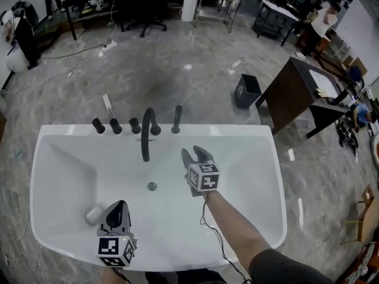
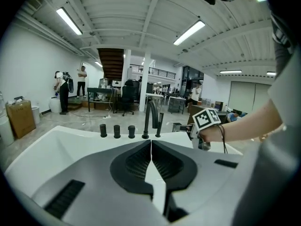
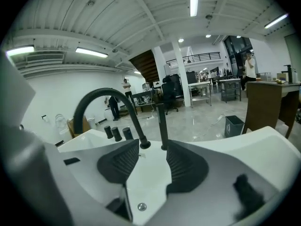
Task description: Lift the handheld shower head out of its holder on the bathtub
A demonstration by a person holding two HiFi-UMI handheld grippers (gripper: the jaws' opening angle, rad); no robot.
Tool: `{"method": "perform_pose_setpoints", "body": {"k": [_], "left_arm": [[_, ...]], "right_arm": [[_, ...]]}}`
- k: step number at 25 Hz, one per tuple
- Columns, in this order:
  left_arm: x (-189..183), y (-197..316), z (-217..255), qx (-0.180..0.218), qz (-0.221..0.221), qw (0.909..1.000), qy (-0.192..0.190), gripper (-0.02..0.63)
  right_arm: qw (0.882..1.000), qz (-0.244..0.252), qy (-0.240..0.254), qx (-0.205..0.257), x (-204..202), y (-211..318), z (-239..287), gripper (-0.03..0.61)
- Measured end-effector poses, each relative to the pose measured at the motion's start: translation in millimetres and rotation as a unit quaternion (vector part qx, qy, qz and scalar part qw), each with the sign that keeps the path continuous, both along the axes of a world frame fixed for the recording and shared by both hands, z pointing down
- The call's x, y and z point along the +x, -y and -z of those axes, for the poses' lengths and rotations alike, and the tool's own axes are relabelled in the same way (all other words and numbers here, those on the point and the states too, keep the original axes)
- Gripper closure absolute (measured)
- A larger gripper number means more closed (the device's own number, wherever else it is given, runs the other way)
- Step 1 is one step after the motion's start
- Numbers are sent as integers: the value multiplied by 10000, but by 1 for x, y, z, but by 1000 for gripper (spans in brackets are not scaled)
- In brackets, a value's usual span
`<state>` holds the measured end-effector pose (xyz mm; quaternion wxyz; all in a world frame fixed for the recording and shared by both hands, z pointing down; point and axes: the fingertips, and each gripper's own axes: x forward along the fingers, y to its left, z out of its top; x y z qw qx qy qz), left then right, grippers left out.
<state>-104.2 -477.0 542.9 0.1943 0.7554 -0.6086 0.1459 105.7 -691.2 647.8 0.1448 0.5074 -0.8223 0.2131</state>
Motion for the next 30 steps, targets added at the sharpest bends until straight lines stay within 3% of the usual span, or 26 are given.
{"method": "perform_pose_setpoints", "body": {"k": [7, 15, 20, 22, 30], "left_arm": [[-11, 57, -51, -129, 174, 9997, -79, 598], [-5, 73, -94, -320, -78, 9995, -4, 598], [-11, 73, -113, -353, 46, 9994, -30, 598], [-14, 72, -116, -368, 149, 9992, -107, 598], [-3, 55, -99, -362, -9, 9993, -21, 598]], "right_arm": [[9998, 62, -207, 46, -33, 108, -62, 407], [9988, 18, -449, 198, -45, 170, -92, 407], [9978, 107, -584, 291, -53, 189, -101, 412], [9973, 226, -640, 295, -56, 189, -99, 442], [9945, 432, -844, 455, -42, 154, -70, 451]]}}
